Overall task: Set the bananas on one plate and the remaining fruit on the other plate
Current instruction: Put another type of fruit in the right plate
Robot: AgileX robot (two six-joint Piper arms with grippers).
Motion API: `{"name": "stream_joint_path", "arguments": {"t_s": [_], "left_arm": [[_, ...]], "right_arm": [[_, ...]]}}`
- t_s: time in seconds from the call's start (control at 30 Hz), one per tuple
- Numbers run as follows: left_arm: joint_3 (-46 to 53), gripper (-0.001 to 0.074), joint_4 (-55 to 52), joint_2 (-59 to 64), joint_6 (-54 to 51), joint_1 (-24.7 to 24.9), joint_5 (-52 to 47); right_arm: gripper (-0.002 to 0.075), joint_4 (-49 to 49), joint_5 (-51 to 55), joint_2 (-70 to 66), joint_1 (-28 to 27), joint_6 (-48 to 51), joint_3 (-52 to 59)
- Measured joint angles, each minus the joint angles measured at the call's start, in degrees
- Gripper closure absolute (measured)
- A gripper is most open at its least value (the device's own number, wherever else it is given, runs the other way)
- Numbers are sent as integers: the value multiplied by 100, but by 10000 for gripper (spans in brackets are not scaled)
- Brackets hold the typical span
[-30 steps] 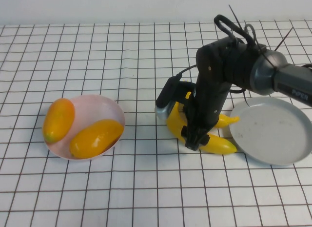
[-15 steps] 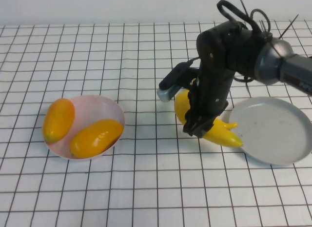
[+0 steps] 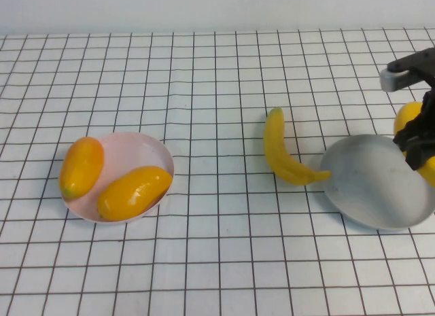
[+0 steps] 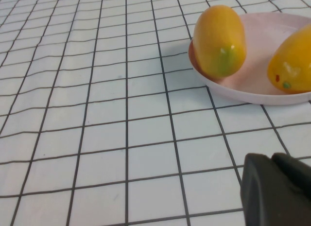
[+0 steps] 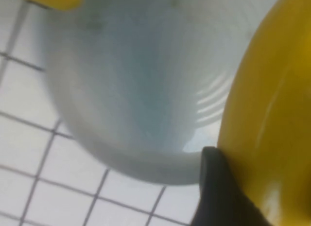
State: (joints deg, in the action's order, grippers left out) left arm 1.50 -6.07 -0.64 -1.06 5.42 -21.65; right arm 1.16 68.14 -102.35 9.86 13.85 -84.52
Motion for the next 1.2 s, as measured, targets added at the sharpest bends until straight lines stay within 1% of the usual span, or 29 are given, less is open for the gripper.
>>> {"name": "stream_joint_path", "arguments": {"t_s": [0.1, 0.37, 0.43, 0.57, 0.7, 0.83, 1.0, 1.13, 1.2], "left_arm": [[0, 738, 0, 0, 0, 0, 0], [0, 738, 0, 0, 0, 0, 0], [0, 738, 0, 0, 0, 0, 0], [0, 738, 0, 0, 0, 0, 0], [0, 738, 0, 0, 0, 0, 0], [0, 738, 0, 0, 0, 0, 0], [0, 738, 0, 0, -2, 0, 0], [0, 738, 0, 0, -2, 0, 0], [0, 738, 0, 0, -2, 0, 0]], "right_arm": [[418, -154, -219, -221, -338, 71, 82], [415, -598, -876, -902, -392, 397, 121], [383, -638, -919, -944, -381, 400, 121], [294, -686, -864, -954, -350, 409, 62], [277, -738, -410, -954, -268, 409, -271], [288, -872, 43, -954, 51, 409, -844], [302, -933, 118, -956, 830, 783, -1361], [298, -961, -259, -1120, 1559, 1123, -1635], [281, -961, -477, -1283, 1774, 1168, -1777]]}}
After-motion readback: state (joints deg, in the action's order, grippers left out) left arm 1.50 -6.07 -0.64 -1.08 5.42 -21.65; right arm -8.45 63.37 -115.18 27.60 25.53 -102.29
